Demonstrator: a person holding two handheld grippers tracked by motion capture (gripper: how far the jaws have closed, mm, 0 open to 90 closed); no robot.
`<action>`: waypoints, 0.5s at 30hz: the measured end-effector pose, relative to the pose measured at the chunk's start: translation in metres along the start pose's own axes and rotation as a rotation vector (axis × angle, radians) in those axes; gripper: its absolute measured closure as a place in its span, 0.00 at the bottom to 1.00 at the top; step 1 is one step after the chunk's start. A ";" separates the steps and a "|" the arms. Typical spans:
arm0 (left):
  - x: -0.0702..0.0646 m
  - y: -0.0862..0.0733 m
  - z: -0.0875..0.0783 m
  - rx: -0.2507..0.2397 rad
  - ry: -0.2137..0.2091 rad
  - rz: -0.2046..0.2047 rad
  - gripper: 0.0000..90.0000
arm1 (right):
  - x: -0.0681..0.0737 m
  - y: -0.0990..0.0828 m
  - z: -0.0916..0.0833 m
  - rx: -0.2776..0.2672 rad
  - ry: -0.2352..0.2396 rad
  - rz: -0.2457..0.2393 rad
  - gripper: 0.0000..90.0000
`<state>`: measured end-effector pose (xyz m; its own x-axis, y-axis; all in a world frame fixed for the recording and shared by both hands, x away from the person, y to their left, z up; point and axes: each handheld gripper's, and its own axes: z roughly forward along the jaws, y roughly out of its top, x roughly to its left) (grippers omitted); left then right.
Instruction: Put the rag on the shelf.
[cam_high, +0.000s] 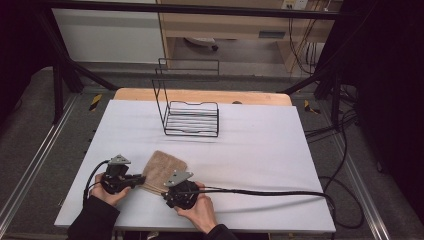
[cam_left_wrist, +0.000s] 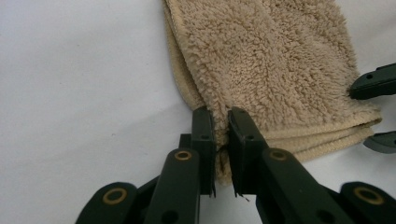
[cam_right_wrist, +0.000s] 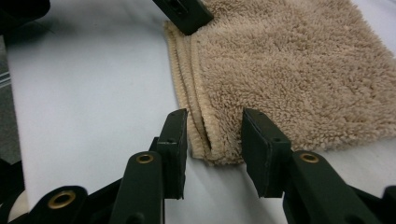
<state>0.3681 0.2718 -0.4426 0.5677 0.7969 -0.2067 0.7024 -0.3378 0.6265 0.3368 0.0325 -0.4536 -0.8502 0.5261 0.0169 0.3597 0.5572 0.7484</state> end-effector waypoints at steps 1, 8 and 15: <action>0.000 0.000 0.000 0.000 0.000 -0.002 0.91 | 0.000 0.000 0.000 0.000 0.000 0.000 0.70; 0.000 0.000 0.000 0.002 -0.004 -0.023 0.91 | 0.000 -0.002 0.000 -0.009 -0.042 -0.060 0.90; -0.002 0.001 -0.006 -0.014 -0.030 -0.055 0.91 | -0.007 0.005 -0.004 0.022 -0.003 -0.064 0.95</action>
<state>0.3652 0.2728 -0.4371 0.5415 0.7984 -0.2634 0.7268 -0.2872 0.6239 0.3431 0.0285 -0.4475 -0.8706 0.4910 -0.0327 0.3131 0.6039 0.7330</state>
